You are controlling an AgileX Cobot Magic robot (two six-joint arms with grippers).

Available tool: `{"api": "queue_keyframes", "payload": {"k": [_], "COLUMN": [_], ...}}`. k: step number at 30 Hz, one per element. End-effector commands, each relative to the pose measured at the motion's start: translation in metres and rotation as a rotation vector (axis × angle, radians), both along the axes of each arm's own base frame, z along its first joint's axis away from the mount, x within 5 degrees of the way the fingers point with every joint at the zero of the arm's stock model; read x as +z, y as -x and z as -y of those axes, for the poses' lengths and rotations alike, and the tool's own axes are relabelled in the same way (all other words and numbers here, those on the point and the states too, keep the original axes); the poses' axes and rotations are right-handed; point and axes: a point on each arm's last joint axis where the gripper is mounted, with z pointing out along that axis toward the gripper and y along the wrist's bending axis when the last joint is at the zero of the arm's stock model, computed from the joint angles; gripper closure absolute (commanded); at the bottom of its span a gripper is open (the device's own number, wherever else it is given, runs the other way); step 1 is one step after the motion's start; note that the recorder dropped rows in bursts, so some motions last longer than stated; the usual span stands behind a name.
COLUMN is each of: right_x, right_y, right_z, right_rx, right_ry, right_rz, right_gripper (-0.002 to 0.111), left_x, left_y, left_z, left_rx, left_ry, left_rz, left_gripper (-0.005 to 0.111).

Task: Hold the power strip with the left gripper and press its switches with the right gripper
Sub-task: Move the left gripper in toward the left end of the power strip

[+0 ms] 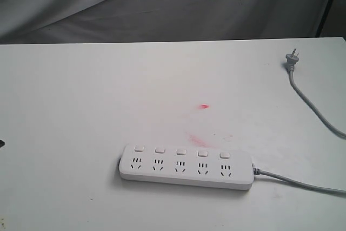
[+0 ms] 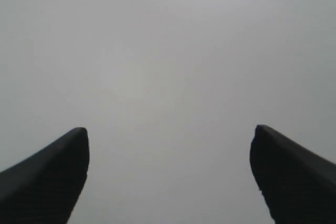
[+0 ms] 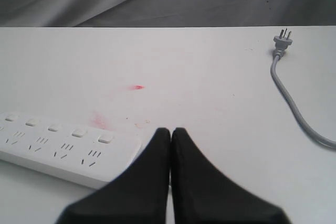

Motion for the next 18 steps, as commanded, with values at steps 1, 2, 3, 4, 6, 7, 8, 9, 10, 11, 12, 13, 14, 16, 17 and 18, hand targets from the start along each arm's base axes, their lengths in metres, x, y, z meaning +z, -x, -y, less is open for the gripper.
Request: {"api": "queue_keyframes", "payload": {"k": [1,2,3,4,6,7,8,9,10,11,12,13,14,16,17,18], "right_x": [-0.001,-0.001,-0.001,-0.001,-0.001,-0.001,-0.001,-0.001,-0.001,-0.001,-0.001,-0.001,-0.001,-0.001,-0.001,-0.001], "right_y": [0.0,0.0,0.0,0.0,0.0,0.0,0.0,0.0,0.0,0.0,0.0,0.0,0.0,0.0,0.0,0.0], "right_z": [0.0,0.0,0.0,0.0,0.0,0.0,0.0,0.0,0.0,0.0,0.0,0.0,0.0,0.0,0.0,0.0], "right_rx": [0.005,0.005,0.005,0.005,0.005,0.005,0.005,0.005,0.005,0.005,0.005,0.005,0.005,0.005,0.005,0.005], "right_ry": [0.002,0.002,0.002,0.002,0.002,0.002,0.002,0.002,0.002,0.002,0.002,0.002,0.002,0.002,0.002,0.002], "right_rz": [0.007,0.007,0.007,0.007,0.007,0.007,0.007,0.007,0.007,0.007,0.007,0.007,0.007,0.007,0.007,0.007], "right_gripper": [0.108,0.108,0.108,0.108,0.108,0.108,0.108,0.108,0.108,0.108,0.108,0.108,0.108,0.108,0.108,0.108], "left_x": [-0.022,-0.026,-0.029,-0.033,-0.04,-0.044,-0.048,-0.051,-0.054,-0.057,-0.06,-0.062,-0.064,-0.067,-0.068,-0.069], "left_y": [-0.009,-0.011,-0.012,-0.013,-0.016,-0.018,-0.02,-0.022,-0.024,-0.026,-0.027,-0.028,-0.029,-0.029,-0.029,-0.029], "left_z": [0.015,0.019,0.022,0.026,0.033,0.037,0.04,0.044,0.048,0.051,0.056,0.059,0.063,0.07,0.073,0.076], "left_rx": [-0.049,-0.067,-0.079,-0.095,-0.118,-0.128,-0.134,-0.143,-0.149,-0.157,-0.167,-0.175,-0.186,-0.21,-0.222,-0.231], "left_ry": [0.022,0.027,0.03,0.032,0.026,0.018,0.007,-0.003,-0.017,-0.032,-0.043,-0.052,-0.06,-0.065,-0.065,-0.068], "left_rz": [-0.069,-0.086,-0.098,-0.113,-0.129,-0.133,-0.134,-0.135,-0.131,-0.128,-0.124,-0.123,-0.122,-0.127,-0.131,-0.13], "left_gripper": [0.028,0.028,0.028,0.028,0.028,0.028,0.028,0.028,0.028,0.028,0.028,0.028,0.028,0.028,0.028,0.028]}}
